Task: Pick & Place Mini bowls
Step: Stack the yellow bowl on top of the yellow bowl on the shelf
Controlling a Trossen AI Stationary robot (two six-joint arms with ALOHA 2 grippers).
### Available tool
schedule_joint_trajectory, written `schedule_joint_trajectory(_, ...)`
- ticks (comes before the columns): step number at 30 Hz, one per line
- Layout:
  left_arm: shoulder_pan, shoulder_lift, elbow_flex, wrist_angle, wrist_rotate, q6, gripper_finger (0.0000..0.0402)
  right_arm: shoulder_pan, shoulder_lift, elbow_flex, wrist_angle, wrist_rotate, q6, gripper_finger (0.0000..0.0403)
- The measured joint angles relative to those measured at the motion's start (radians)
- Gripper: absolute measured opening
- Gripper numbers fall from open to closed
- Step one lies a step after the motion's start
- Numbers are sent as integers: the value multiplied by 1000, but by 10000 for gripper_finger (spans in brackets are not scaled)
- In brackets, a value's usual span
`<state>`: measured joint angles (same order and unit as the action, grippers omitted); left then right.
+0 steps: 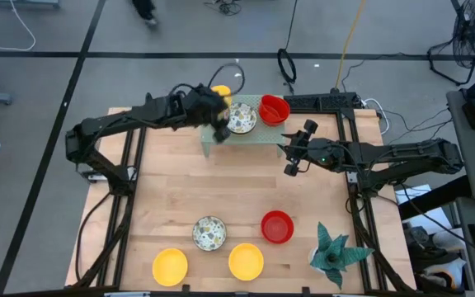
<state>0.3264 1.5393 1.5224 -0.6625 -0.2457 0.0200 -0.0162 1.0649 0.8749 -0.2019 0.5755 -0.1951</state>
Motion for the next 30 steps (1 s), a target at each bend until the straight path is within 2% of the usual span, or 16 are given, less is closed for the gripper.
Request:
schedule_joint_trajectory(3,-71,-7,2,-97,102,-106,192,0,0,0,-1,0,0,144)
schedule_joint_trajectory(6,-164,0,-8,-267,201,-222,184,0,0,0,-2,0,0,144)
schedule_joint_trajectory(11,-353,6,-88,-390,246,-437,171,0,0,0,-2,0,0,144)
schedule_joint_trajectory(14,-464,6,-143,-404,269,-587,165,0,0,0,-2,0,0,144)
schedule_joint_trajectory(22,-701,6,-315,-313,357,-1082,166,0,0,0,0,0,0,144)
schedule_joint_trajectory(27,-814,6,-412,-118,448,-1383,185,0,0,0,1,0,0,144)
schedule_joint_trajectory(30,-875,6,-447,13,462,-1508,200,0,0,0,3,0,0,144)
